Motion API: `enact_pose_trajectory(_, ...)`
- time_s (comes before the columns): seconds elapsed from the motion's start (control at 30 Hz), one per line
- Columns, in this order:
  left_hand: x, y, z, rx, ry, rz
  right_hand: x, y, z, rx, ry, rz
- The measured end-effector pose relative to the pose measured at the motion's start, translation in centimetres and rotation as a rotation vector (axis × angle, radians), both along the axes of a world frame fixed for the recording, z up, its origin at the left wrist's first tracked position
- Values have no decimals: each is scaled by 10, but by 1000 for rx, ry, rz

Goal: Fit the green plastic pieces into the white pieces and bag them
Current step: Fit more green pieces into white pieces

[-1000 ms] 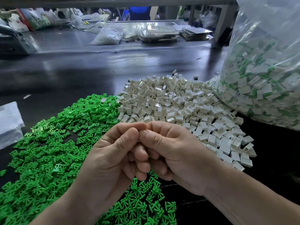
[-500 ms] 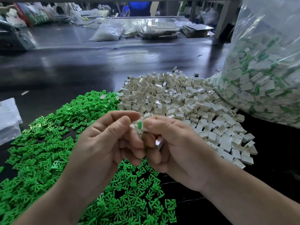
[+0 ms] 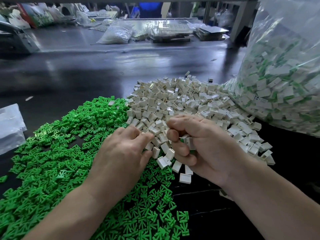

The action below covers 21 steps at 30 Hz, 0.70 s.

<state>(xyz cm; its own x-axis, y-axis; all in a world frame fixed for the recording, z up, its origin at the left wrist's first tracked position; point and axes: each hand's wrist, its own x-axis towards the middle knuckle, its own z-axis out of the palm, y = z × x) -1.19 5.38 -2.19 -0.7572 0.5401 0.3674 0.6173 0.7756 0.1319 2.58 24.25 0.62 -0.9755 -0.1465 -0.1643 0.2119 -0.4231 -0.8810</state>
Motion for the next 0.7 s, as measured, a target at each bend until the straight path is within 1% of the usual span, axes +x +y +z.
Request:
enact_pose_trajectory(0.27,-2,0,3,17,-6,-99,1,-6,0,61,-15,-17)
enact_pose_trajectory(0.33,0,-1,5,111,-46,-71,1,-8,0,110,-5,-24)
enact_pose_trajectory(0.4,3,-4,11,316,-128,-30,1,-9,-1,189,0,-26)
enact_pose_trajectory(0.47,8,-7,18,528,-177,-38,2,-11,-1,234,0,9)
enact_pose_trajectory(0.5,12,-6,22,588,-188,-50,3,-12,-1,241,1,41)
enact_pose_trajectory(0.53,16,-5,25,613,-189,-67,4,-12,-2,248,2,75)
enact_pose_trajectory(0.6,23,-1,28,593,-169,-100,5,-14,-3,258,3,132)
enact_pose_trajectory(0.7,26,0,28,575,-185,-129,5,-14,-4,220,-12,150)
